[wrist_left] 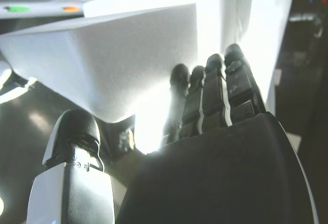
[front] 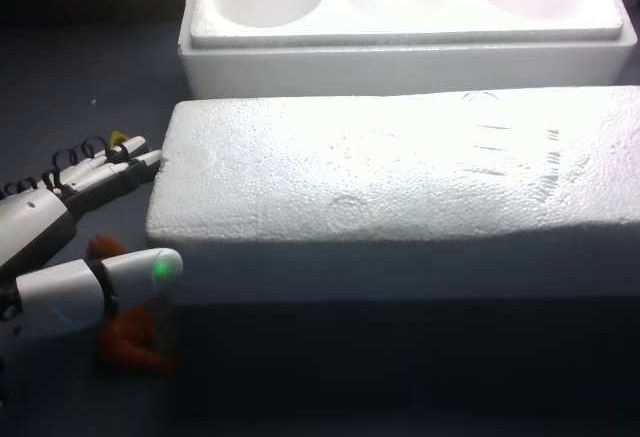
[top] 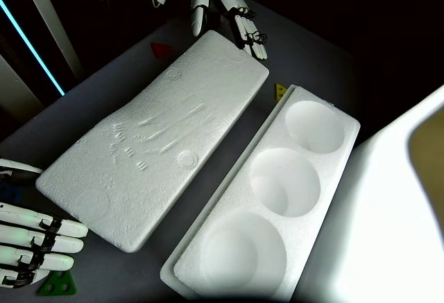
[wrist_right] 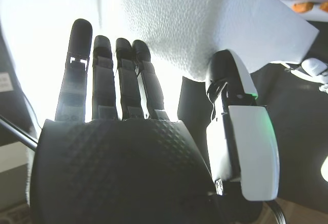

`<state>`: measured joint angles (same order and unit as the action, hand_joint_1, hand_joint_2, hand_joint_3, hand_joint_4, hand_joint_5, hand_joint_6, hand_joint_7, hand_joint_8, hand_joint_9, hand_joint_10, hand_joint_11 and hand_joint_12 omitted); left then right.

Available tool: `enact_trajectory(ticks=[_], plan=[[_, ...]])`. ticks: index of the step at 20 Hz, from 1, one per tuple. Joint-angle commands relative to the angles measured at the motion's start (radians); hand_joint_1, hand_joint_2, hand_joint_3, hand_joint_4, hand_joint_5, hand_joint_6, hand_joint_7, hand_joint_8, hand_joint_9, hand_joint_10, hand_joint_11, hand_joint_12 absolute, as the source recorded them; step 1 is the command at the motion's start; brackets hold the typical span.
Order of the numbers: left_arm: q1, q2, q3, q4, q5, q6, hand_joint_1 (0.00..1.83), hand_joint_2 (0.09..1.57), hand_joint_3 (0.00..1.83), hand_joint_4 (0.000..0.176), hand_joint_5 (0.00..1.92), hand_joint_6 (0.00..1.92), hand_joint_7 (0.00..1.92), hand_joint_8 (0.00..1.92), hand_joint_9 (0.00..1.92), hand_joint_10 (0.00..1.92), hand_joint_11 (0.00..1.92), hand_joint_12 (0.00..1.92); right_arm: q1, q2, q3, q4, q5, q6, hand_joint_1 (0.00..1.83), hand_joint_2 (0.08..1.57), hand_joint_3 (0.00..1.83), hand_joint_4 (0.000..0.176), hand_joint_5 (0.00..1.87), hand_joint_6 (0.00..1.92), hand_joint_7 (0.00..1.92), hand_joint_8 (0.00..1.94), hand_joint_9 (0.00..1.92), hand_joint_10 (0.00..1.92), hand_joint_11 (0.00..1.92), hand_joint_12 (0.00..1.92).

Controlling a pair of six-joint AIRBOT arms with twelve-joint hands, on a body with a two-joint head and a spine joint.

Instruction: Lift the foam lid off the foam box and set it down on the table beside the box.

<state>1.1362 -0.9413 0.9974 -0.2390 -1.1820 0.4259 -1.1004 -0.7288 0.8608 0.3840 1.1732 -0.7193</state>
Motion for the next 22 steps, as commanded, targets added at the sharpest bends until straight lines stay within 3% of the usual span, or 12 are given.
enact_trajectory(ticks=[1,3,6,7,15,19,20,22], plan=[[-0.008,-0.006,0.003,0.022,-0.105,-0.003,0.25,1.15,0.0,0.0,0.2,0.0,0.0,0.0,0.0,0.0,0.0,0.0,0.006,0.002,0.005,-0.005,0.112,0.011,0.39,1.22,0.0,0.0,0.22,0.0,0.11,0.0,0.11,0.05,0.0,1.24],[-0.008,-0.009,0.007,0.015,-0.093,0.003,0.25,1.15,0.0,0.0,0.19,0.0,0.0,0.0,0.0,0.0,0.0,0.0,0.003,-0.005,0.012,0.006,0.1,0.011,0.4,1.22,0.0,0.0,0.21,0.0,0.11,0.0,0.11,0.05,0.0,1.24],[-0.007,0.0,0.005,0.004,-0.089,0.017,0.25,1.12,0.0,0.0,0.06,0.0,0.0,0.0,0.0,0.0,0.0,0.0,-0.005,-0.005,0.015,0.023,0.098,0.013,0.44,1.19,0.0,0.0,0.0,0.0,0.0,0.0,0.0,0.0,0.0,0.86],[-0.006,0.002,0.005,0.002,-0.09,0.017,0.25,1.1,0.0,0.0,0.01,0.0,0.0,0.0,0.0,0.0,0.0,0.0,-0.006,-0.004,0.015,0.026,0.098,0.013,0.4,1.18,0.0,0.0,0.0,0.0,0.0,0.0,0.0,0.0,0.0,0.86],[0.012,0.016,0.002,-0.021,-0.104,0.022,0.29,1.08,0.0,0.0,0.01,0.0,0.0,0.0,0.0,0.0,0.0,0.0,-0.01,0.005,0.012,0.043,0.108,0.009,0.31,1.14,0.0,0.0,0.0,0.0,0.0,0.0,0.09,0.03,0.0,1.32],[0.021,0.04,-0.007,-0.045,-0.157,0.034,0.29,1.09,0.0,0.0,0.0,0.0,0.0,0.0,0.0,0.0,0.0,0.0,-0.013,0.024,0.001,0.05,0.154,0.005,0.28,1.15,0.0,0.0,0.0,0.0,0.0,0.0,0.05,0.01,0.0,1.42],[0.021,0.048,-0.008,-0.046,-0.17,0.036,0.28,1.09,0.0,0.0,0.0,0.0,0.0,0.0,0.0,0.0,0.0,0.0,-0.013,0.033,-0.004,0.05,0.172,0.0,0.27,1.17,0.0,0.0,0.0,0.0,0.0,0.0,0.01,0.02,0.0,1.28],[0.015,0.064,-0.011,-0.044,-0.204,0.048,0.23,1.08,0.0,0.0,0.0,0.0,0.0,0.0,0.0,0.0,0.0,0.0,-0.012,0.042,-0.009,0.038,0.212,-0.007,0.29,1.2,0.0,0.0,0.0,0.0,0.0,0.0,0.0,0.0,0.0,0.74]])
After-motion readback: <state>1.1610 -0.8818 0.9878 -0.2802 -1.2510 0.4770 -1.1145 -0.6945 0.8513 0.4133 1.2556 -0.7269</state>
